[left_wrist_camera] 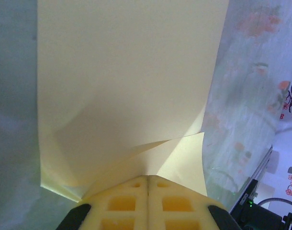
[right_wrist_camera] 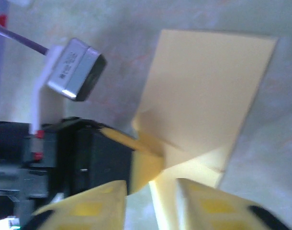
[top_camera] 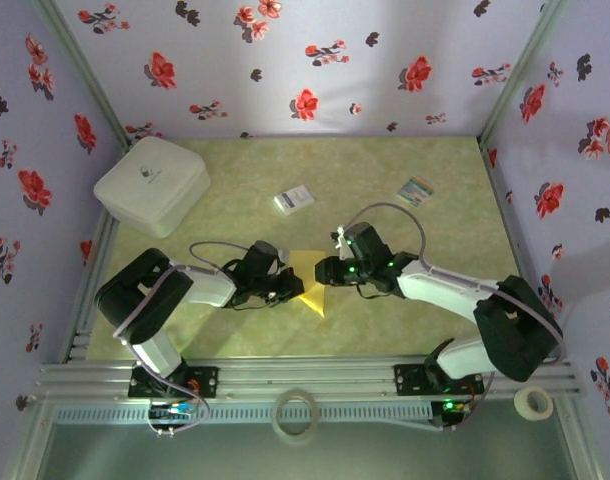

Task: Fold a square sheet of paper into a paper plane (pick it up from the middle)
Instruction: Third fold the triangle at the center of the table.

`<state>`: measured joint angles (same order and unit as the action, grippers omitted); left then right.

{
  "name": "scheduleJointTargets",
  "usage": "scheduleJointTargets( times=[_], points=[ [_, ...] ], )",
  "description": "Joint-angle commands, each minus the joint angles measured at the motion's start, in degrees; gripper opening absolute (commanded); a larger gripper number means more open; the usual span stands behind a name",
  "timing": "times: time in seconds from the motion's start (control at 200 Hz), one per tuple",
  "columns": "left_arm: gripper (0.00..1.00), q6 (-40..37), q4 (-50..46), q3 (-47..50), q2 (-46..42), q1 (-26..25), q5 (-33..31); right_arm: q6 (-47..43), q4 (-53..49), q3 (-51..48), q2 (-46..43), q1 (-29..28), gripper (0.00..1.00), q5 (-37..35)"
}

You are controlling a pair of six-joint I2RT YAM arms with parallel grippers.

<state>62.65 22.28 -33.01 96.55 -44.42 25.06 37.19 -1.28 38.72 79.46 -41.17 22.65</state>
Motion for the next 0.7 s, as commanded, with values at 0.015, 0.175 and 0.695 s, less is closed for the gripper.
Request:
scheduleJointTargets(
  times=[0.015, 0.175, 0.695],
  points=[
    [0.0, -1.61, -2.37, -0.64, 1.53, -0.25, -1.33, 6.92, 4.44, -2.67, 2.23, -2.15, 0.16, 9.12],
    [0.0, -1.54, -2.21, -0.65, 1.78, -0.22, -1.34, 5.4, -0.16, -0.32, 5.81, -6.68, 0.04, 6.42],
    [0.0, -1.65, -2.24, -0.67, 1.79, -0.23, -1.38, 2.15, -6.06, 6.34, 14.26, -8.07, 0.04, 1.92]
  ],
)
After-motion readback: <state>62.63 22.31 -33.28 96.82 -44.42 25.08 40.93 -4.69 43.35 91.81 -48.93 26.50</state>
